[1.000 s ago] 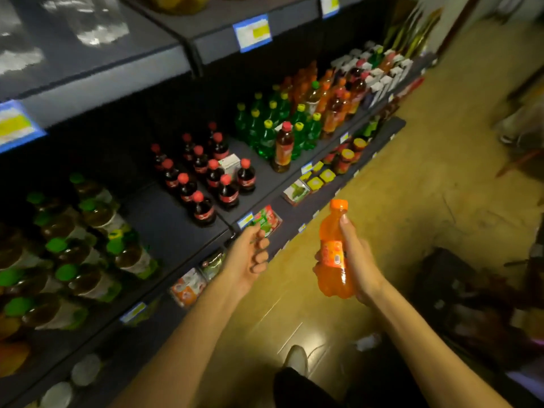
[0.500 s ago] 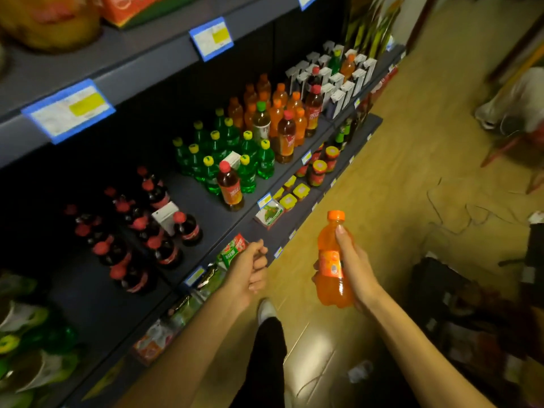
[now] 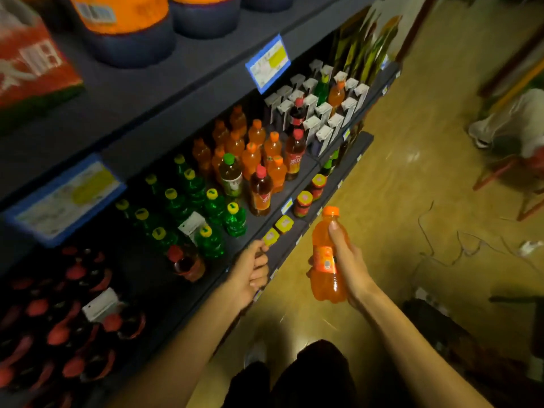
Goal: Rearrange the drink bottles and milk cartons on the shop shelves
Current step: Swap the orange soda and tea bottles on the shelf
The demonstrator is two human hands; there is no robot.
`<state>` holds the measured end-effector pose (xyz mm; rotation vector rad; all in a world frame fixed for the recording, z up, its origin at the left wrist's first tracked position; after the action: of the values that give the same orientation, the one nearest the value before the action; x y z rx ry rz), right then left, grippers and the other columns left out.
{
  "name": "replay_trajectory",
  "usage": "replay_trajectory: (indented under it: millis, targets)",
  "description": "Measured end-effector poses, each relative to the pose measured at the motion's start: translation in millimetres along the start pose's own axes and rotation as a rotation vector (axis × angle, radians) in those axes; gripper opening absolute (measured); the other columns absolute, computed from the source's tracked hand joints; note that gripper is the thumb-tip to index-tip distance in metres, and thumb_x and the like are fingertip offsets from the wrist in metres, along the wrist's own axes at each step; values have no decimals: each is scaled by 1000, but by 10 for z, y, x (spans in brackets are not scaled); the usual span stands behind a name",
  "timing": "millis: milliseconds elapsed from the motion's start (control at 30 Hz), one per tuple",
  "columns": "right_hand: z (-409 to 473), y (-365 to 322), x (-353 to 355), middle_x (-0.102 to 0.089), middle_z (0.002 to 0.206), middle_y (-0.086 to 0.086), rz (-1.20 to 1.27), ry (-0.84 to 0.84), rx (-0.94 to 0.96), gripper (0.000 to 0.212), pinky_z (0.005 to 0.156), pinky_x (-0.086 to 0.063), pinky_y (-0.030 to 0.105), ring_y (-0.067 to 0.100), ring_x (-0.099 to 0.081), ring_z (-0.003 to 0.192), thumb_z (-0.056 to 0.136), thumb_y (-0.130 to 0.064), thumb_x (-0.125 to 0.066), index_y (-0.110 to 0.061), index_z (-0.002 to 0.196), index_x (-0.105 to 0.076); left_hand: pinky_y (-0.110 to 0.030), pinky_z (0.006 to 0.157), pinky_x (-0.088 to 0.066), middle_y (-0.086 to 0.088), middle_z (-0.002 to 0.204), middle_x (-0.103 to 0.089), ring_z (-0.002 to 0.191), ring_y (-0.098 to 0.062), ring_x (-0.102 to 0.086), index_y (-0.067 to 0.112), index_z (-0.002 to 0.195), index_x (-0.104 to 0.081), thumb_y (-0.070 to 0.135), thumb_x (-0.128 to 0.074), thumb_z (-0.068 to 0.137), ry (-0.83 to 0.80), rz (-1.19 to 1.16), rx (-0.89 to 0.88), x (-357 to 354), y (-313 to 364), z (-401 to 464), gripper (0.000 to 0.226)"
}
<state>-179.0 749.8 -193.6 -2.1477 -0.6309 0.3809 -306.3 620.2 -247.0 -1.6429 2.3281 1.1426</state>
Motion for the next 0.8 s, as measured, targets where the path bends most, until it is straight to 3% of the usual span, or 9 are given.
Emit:
replay_trajectory:
  millis: [67,133,233,300,367,433,533,667,800]
  targets:
    - [249,-141,46,-72,96,18,-16,-10,8,74,61,-61,39,29,-72,75,72,-65,-59,-17,128,-54,-18,29,-10,8,47,-29,28,-3,-18,18,78,-43,27,-40,103,42,22,-10,-87,128,238,27]
    - [543,-256,106,-73,99,18,-32,-10,9,75,75,-61,50,31,-73,82,72,-68,-61,-17,126,-57,-17,29,-10,7,55,-35,28,-2,-19,18,81,-45,26,-42,102,124,52,-35,-132,265,499,23]
    - [999,-462,135,-74,89,11,-61,-46,1,72,81,-58,58,30,-73,81,73,-70,-64,-17,121,-61,-16,32,-17,3,70,-46,33,-4,-28,20,82,-51,26,-50,99,361,180,-169,-99,644,842,18]
    - [1271,-667,112,-74,84,8,-109,-94,5,71,76,-60,55,29,-73,75,71,-69,-64,-17,120,-62,-20,43,-27,-4,81,-56,52,-18,-50,23,82,-53,24,-59,95,562,298,-310,-72,990,965,14]
    - [1503,-879,73,-73,82,8,-131,-159,9,67,65,-61,44,27,-72,71,71,-67,-63,-18,116,-64,-28,57,-41,-13,97,-63,85,-35,-63,20,94,-56,20,-67,90,698,406,-426,-112,1263,1066,11]
    - [1696,-1061,37,-73,86,9,-151,-230,18,61,59,-58,37,26,-72,69,72,-65,-63,-21,114,-66,-34,80,-48,-18,112,-66,105,-36,-62,7,113,-56,18,-72,86,762,584,-468,-195,1449,1213,33]
    - [1944,-1241,11,-73,103,9,-212,-295,5,85,79,-59,53,32,-72,90,55,-81,-71,-29,122,-64,-36,99,-43,-15,126,-61,120,-32,-55,8,127,-52,19,-80,77,798,720,-496,-291,1597,1419,58]
    - [2191,-1361,59,-71,111,12,-239,-325,-22,97,86,-56,59,33,-71,97,42,-87,-73,-30,120,-61,-43,106,-41,-14,140,-50,129,-35,-48,17,144,-40,27,-83,73,863,824,-439,-311,1568,1611,84]
    - [2341,-1440,101,-72,104,11,-279,-354,-36,91,86,-57,55,30,-72,91,48,-84,-70,-27,119,-59,-47,97,-47,-19,132,-57,120,-45,-53,23,145,-34,37,-80,75,972,872,-339,-224,1461,1680,86]
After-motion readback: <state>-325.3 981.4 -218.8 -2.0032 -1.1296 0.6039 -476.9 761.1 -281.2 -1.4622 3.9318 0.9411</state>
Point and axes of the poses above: each hand's wrist, its own z-axis towards the middle knuckle, its own x-axis out of the back of the hand, y = z × x, the point moved 10 cm from there along z, towards the middle knuckle
